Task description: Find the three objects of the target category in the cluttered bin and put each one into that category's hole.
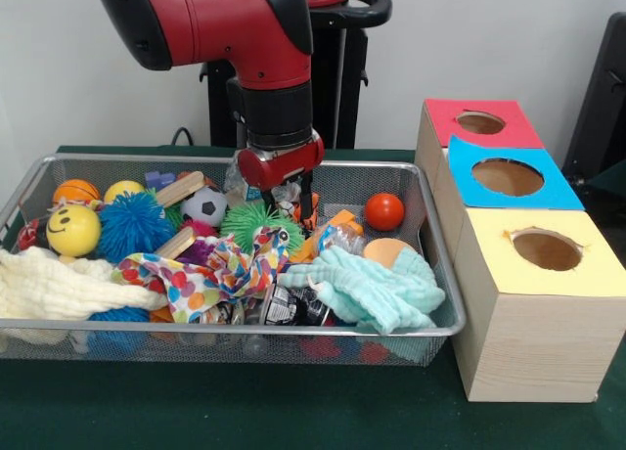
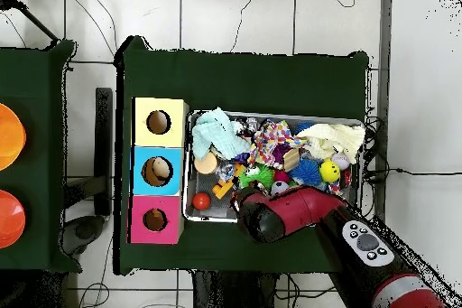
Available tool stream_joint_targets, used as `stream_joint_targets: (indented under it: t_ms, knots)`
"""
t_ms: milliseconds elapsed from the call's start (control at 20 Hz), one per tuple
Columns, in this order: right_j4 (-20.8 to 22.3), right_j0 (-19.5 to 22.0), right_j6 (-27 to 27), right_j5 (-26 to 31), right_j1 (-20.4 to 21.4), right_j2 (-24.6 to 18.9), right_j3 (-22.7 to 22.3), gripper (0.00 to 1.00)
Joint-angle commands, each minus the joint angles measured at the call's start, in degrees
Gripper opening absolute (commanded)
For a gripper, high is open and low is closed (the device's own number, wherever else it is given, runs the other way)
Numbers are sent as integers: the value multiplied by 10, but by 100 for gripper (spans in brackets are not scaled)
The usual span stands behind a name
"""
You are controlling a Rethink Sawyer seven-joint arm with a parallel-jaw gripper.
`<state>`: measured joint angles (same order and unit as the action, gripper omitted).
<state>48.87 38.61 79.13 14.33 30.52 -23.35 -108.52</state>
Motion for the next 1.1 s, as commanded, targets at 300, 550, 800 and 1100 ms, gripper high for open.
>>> stream_joint_targets:
  t_ms: [300,550,800,1100]
  knots:
    - [27,34,2,-5,5,-14,-12,100]
    - [-32,74,-35,62,85,-68,-69,100]
    - [-66,89,-50,101,127,-94,-92,100]
    - [-50,79,-31,90,123,-85,-92,100]
